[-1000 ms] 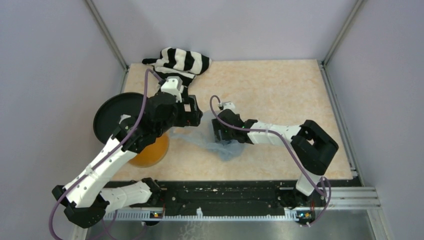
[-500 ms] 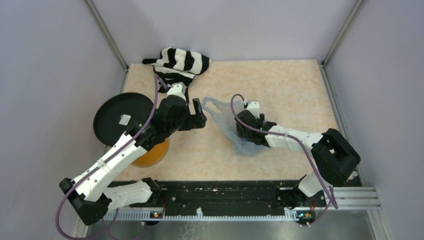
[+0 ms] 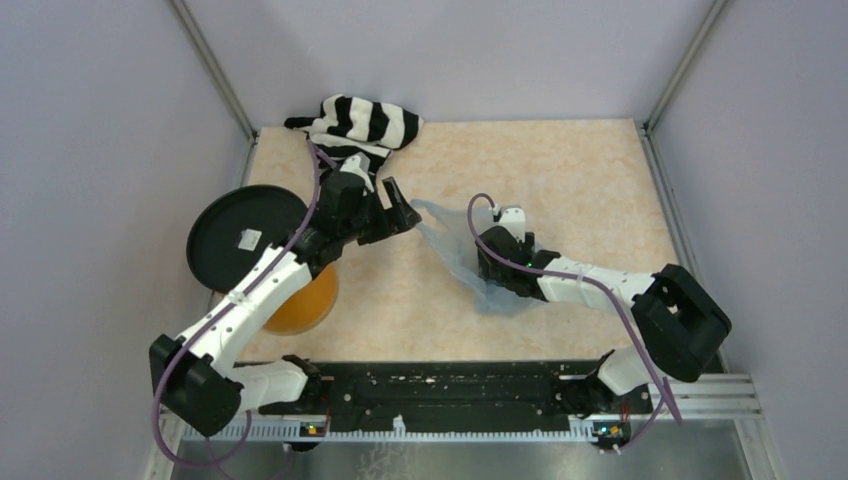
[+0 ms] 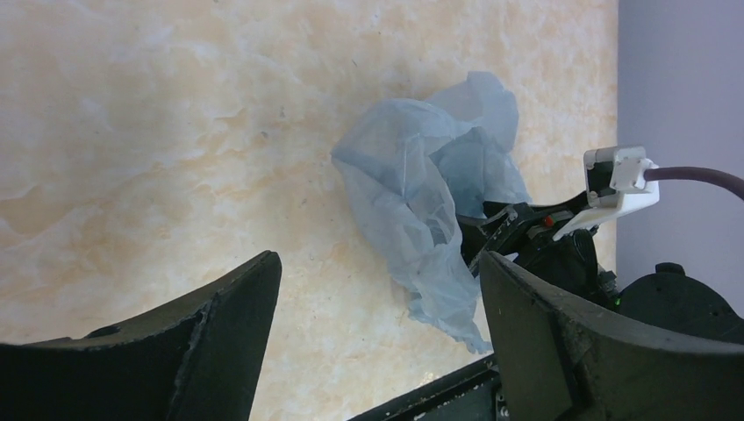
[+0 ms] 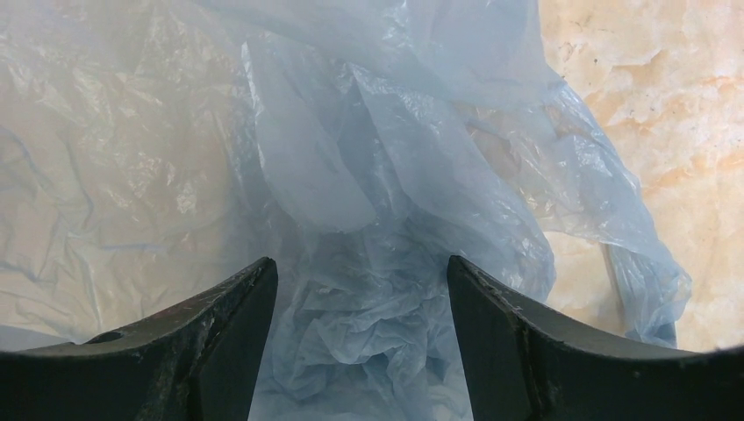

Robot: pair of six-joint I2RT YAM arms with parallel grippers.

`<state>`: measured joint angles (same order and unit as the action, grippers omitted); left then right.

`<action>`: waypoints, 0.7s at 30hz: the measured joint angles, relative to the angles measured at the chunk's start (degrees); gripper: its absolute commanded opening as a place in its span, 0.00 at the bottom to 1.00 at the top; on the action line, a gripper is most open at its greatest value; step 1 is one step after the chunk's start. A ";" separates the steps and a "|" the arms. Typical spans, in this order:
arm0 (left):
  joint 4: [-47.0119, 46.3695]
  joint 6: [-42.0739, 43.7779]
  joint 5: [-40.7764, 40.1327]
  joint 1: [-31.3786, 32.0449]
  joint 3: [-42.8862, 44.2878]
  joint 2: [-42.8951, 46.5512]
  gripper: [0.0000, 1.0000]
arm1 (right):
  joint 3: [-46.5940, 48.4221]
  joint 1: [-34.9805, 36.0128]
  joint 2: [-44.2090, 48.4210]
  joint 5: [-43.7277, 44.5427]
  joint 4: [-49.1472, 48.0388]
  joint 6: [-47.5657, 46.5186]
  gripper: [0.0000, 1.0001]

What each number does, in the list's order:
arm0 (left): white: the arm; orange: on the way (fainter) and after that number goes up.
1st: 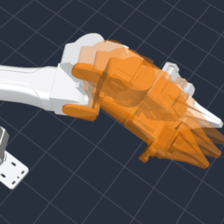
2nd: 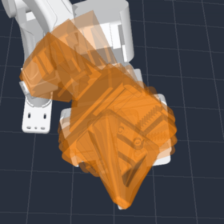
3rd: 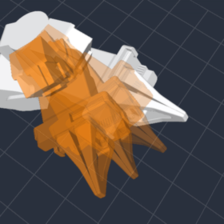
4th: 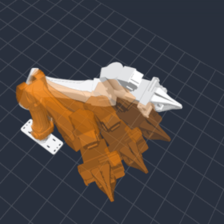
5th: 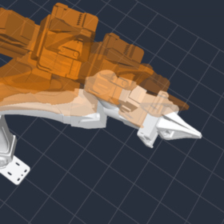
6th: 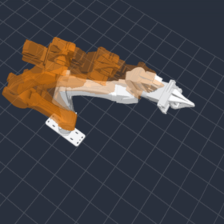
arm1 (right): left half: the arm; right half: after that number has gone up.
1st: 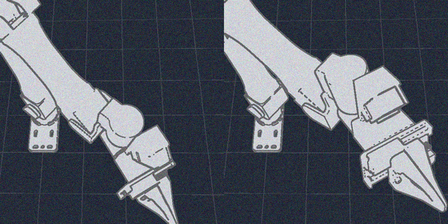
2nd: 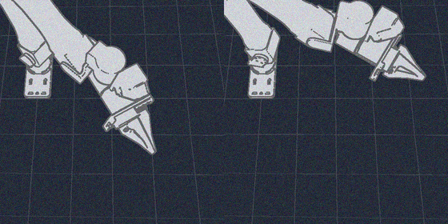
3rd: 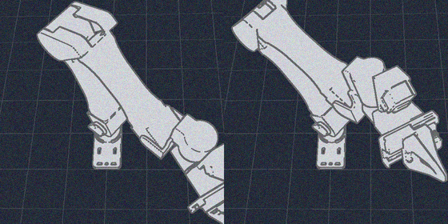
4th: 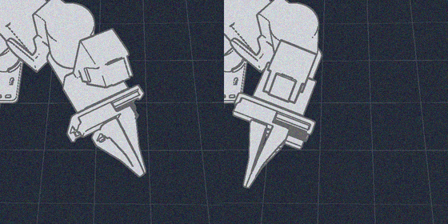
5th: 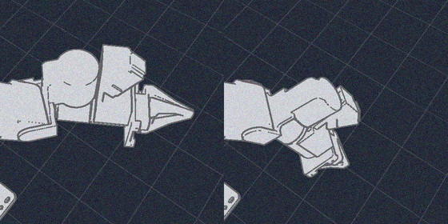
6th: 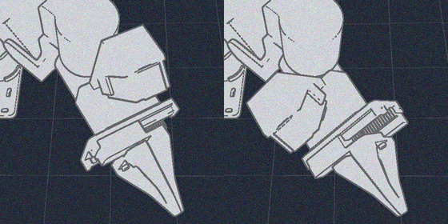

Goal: Put the trash bags into the trash bin

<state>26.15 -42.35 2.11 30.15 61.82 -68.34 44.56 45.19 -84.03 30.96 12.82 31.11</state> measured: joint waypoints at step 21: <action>-11.72 -1.66 12.70 7.96 4.39 -21.55 0.10 | 8.79 -2.25 17.46 1.11 14.53 -0.74 0.88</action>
<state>14.44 -44.01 14.81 38.11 66.22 -89.89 53.34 42.94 -66.57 32.08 27.35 30.37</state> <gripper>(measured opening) 0.059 0.862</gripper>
